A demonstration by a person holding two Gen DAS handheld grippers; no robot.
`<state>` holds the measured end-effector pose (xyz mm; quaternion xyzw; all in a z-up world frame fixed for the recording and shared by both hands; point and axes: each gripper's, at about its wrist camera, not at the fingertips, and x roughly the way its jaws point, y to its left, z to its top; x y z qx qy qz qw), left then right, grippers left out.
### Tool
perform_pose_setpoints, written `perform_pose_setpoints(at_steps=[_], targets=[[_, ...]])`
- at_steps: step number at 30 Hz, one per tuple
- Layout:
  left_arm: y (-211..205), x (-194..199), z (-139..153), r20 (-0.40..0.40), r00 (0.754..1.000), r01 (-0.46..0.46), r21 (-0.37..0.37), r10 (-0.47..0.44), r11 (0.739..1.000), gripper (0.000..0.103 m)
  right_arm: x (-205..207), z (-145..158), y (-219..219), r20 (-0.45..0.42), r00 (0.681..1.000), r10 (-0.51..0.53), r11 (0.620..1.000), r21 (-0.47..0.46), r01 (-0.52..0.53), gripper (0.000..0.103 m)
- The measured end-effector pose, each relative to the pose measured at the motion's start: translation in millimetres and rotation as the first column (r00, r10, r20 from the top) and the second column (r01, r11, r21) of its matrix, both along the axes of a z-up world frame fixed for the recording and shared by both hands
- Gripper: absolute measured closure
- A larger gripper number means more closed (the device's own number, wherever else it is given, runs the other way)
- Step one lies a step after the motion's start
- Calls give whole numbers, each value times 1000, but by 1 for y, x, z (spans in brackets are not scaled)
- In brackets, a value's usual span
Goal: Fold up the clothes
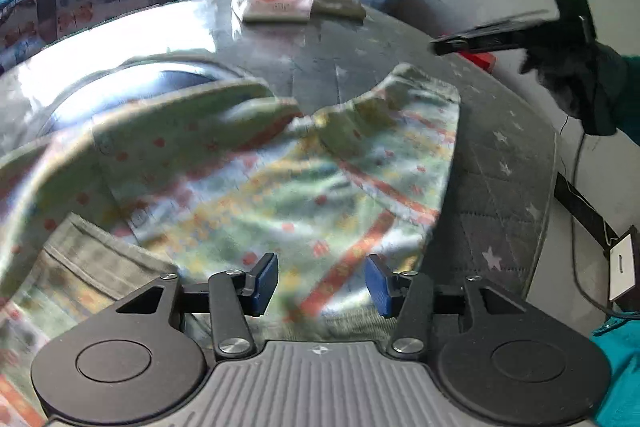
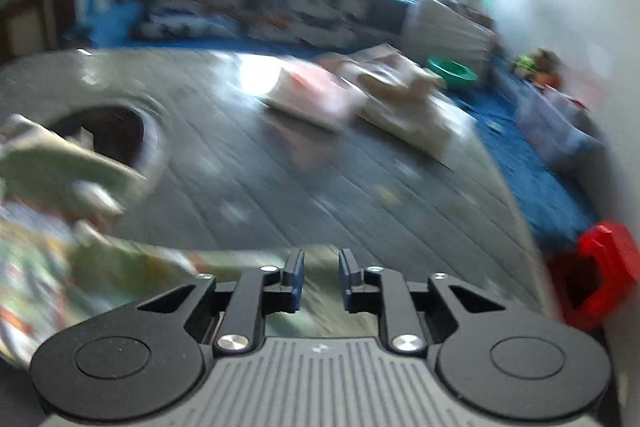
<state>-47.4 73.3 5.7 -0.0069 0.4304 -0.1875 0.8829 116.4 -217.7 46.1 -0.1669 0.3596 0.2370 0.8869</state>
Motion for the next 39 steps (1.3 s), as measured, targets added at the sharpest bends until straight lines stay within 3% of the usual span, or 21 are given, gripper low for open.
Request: perform_pose_setpoints(at_steps=[4,8,15,21,26,33,34,39], targets=[[25,12,22,53,996,-75,25,73,997,51,20,-5,52,-74,989,128,987,105,-120,84],[59,34,37,85,980,-187,58,182,981,52,39,-17,108,-125,963,238,964,150,-219,83],[102,89,41,71,948,-315,51,311,948,52,71,-43,163,-197,938,286,955,138,-262,83],[103,138,26,39,951,-307,33,306,951,57,80,-57,178,-251,913,321,947,106,-304,83],[93,155,15,10,968,-249,16,249,968,62,70,-55,177,-322,857,402,916,138,-377,83],[80,146,2,-24,983,-181,11,181,983,66,43,-48,173,-361,787,499,866,216,-450,79],[79,143,1,-27,984,-176,13,177,984,66,39,-49,174,-360,784,506,863,217,-457,74],[79,133,-9,-58,984,-164,26,166,986,66,27,-51,171,-349,782,516,856,238,-459,74]])
